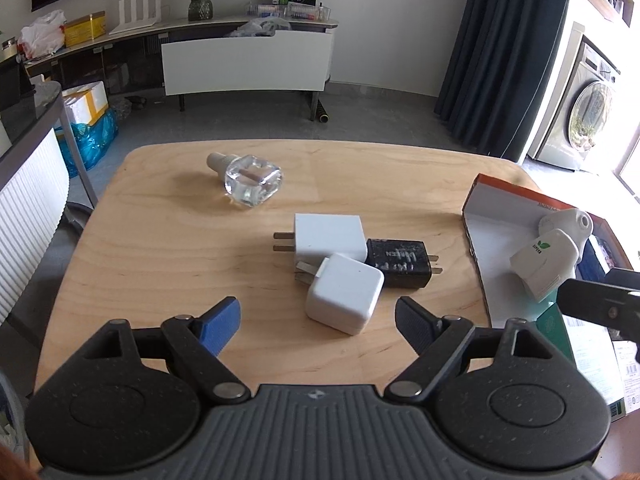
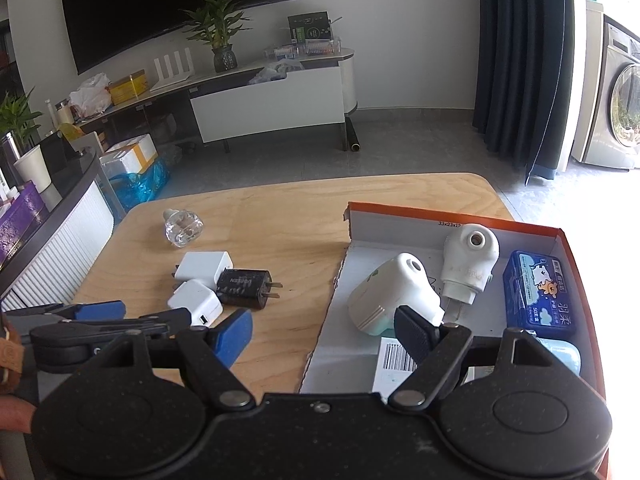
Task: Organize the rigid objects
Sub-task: 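Withdraw both tools from the box toward the white and black chargers, then grasp the white cube charger with the left tool while the right tool grasps the black charger, then carry both chargers with both tools toward the cardboard box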
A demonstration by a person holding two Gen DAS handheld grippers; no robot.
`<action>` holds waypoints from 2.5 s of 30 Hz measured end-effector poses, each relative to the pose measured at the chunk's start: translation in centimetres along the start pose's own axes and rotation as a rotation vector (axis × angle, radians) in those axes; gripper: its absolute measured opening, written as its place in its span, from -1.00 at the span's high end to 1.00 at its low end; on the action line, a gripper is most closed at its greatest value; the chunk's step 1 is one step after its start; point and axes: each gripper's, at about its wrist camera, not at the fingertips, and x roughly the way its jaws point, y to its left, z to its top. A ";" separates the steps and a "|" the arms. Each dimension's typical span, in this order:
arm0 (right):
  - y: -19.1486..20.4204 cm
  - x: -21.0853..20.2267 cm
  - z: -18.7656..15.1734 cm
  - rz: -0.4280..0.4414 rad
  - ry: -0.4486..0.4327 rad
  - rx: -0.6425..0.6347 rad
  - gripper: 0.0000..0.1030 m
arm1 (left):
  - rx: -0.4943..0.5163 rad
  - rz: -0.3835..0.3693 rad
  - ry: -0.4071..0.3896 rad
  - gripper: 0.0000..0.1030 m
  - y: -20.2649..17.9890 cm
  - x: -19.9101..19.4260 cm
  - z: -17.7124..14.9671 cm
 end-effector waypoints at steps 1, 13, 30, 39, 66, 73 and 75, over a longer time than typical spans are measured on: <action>-0.2 0.1 0.0 -0.002 0.001 0.003 -0.81 | 0.007 0.000 -0.001 -0.65 -0.2 0.5 0.0; -0.3 1.4 0.1 0.008 0.018 0.001 -0.81 | 0.125 -0.027 -0.036 -0.13 -0.9 2.8 -0.2; 5.2 8.9 2.4 0.250 0.114 -0.383 -0.70 | 0.000 0.037 -0.051 -0.12 3.7 -2.2 -1.6; 6.9 13.0 3.1 0.306 0.176 -0.562 -0.41 | -0.056 0.026 -0.052 -0.12 4.9 -2.4 -1.8; 6.1 1.3 0.1 0.229 0.025 -0.284 -0.30 | -0.073 0.059 -0.132 -0.12 3.0 -7.3 -1.7; 5.5 -2.3 -1.1 0.170 0.000 -0.216 -0.30 | -0.082 0.076 -0.156 -0.12 1.9 -9.7 -2.0; 5.2 -3.3 -1.5 0.157 -0.008 -0.199 -0.30 | -0.082 0.076 -0.163 -0.12 1.5 -10.4 -2.1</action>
